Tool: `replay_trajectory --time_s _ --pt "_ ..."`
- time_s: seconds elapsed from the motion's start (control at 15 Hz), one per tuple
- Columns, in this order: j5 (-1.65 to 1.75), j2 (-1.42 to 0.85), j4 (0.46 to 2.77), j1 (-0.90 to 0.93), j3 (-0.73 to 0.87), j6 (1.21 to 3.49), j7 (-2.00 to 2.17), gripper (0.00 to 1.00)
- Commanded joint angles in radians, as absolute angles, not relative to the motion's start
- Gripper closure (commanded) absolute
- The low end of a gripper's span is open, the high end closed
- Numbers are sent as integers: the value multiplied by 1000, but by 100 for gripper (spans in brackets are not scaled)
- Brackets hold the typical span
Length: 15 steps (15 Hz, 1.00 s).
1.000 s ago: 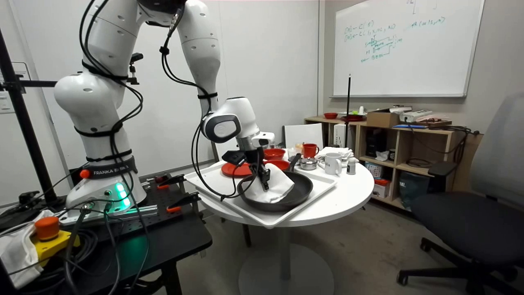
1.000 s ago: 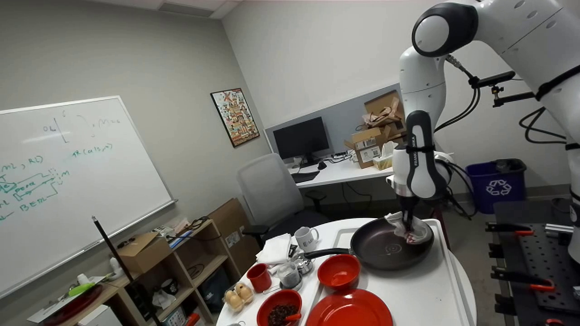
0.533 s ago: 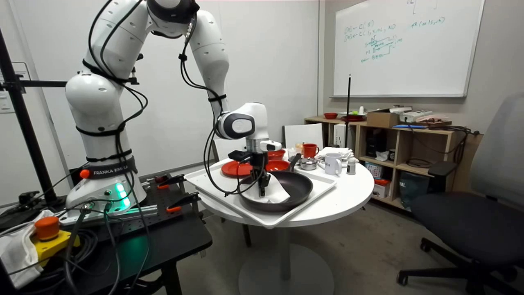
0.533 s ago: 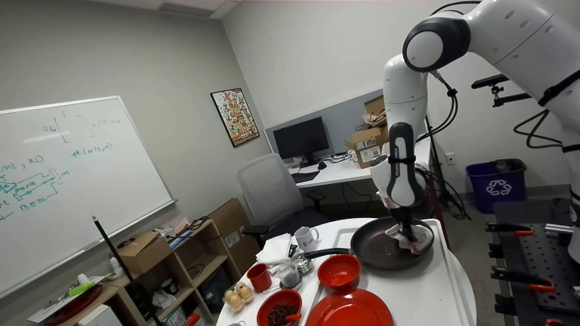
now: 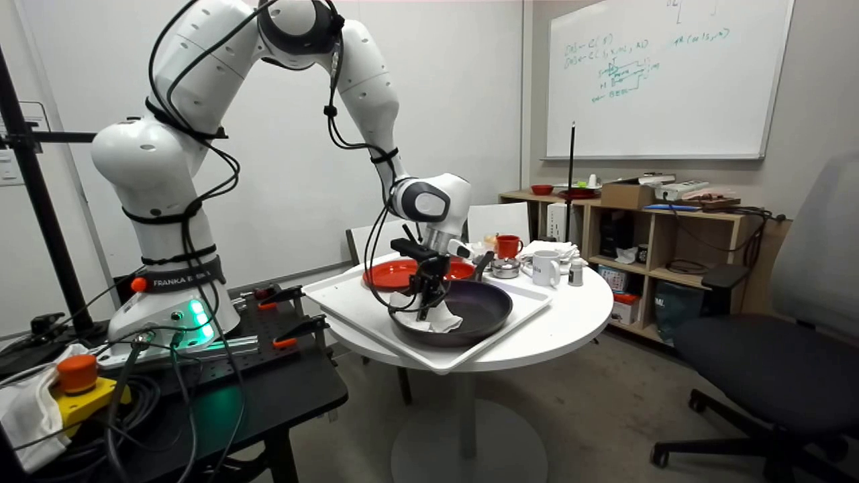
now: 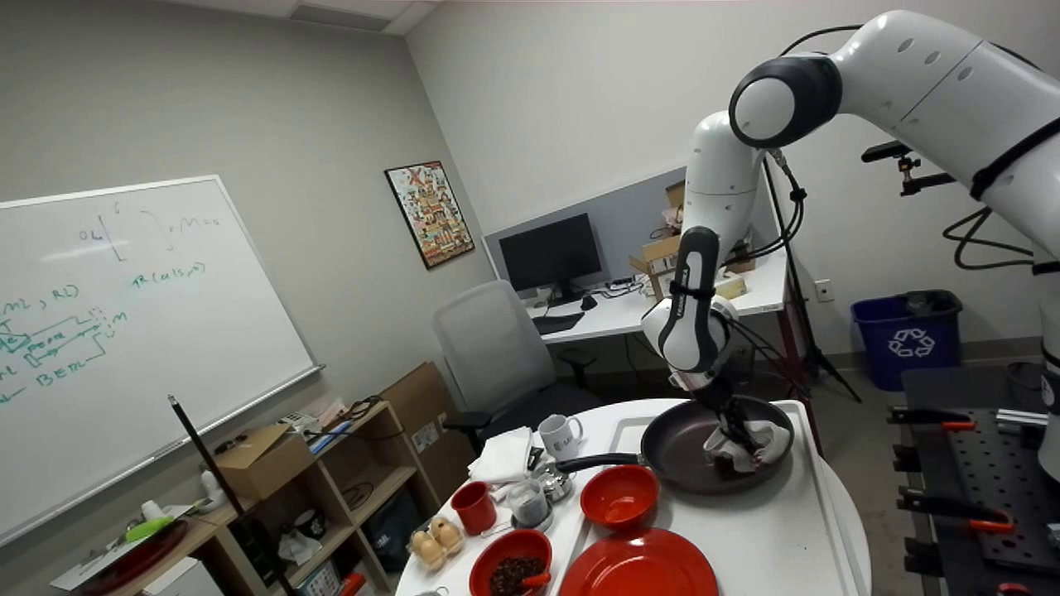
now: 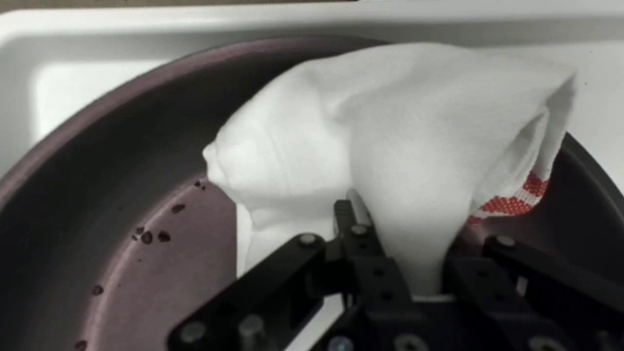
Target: Pick up the white towel from the tray, wipe the inside of the black pan and put the towel back on the tray.
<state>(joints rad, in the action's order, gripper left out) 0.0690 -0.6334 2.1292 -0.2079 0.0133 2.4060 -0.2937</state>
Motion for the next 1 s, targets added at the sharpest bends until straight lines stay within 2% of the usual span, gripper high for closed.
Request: replay_trajectory --time_s 0.0,0.93 --pt "31 -693 2018 -250 -20 2259 -398 94" --pt "-10 -762 1808 -276 -16 2174 -400 94"
